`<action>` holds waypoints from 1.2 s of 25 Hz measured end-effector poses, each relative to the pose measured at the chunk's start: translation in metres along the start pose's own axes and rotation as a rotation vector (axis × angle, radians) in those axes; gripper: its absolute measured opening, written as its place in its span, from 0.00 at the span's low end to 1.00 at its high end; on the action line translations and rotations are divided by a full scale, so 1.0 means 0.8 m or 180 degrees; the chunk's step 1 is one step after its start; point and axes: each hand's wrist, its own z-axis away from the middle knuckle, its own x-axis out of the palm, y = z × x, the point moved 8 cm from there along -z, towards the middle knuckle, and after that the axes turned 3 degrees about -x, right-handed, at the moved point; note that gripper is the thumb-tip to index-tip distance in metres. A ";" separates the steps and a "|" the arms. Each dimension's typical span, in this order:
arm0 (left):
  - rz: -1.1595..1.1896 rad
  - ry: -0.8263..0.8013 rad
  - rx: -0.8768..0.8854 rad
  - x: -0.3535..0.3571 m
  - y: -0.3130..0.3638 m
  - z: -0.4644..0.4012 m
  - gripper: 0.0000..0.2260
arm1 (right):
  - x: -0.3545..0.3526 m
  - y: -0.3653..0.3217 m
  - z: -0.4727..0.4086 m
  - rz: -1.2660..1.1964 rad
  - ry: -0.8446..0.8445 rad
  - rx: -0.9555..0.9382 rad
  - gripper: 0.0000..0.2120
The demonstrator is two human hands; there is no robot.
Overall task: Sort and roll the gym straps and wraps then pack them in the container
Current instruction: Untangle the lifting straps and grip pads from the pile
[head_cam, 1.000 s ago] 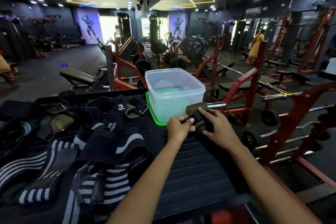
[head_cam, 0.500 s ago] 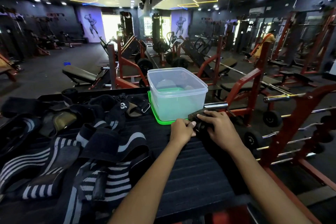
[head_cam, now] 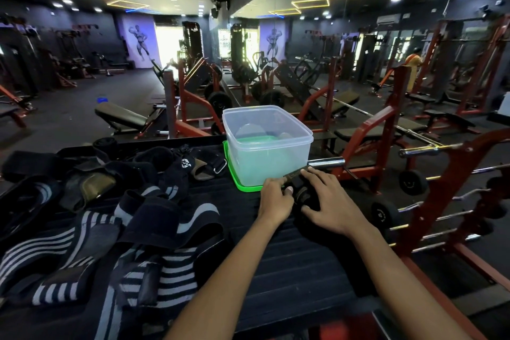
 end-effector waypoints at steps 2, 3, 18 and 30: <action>0.0040 0.0064 0.0002 -0.008 0.003 0.002 0.16 | -0.003 -0.005 0.000 -0.0100 0.0061 -0.0065 0.41; 0.0076 0.0081 -0.0002 -0.016 0.005 0.003 0.16 | -0.006 -0.007 0.001 -0.0208 0.0111 -0.0085 0.40; -0.0965 0.1244 -0.0151 -0.429 -0.137 0.044 0.22 | 0.099 -0.296 -0.142 -0.1393 -0.0290 -0.0917 0.20; -0.0650 0.1485 -0.0278 -0.457 -0.227 0.031 0.18 | 0.214 -0.396 -0.166 -0.1311 -0.0731 -0.0905 0.21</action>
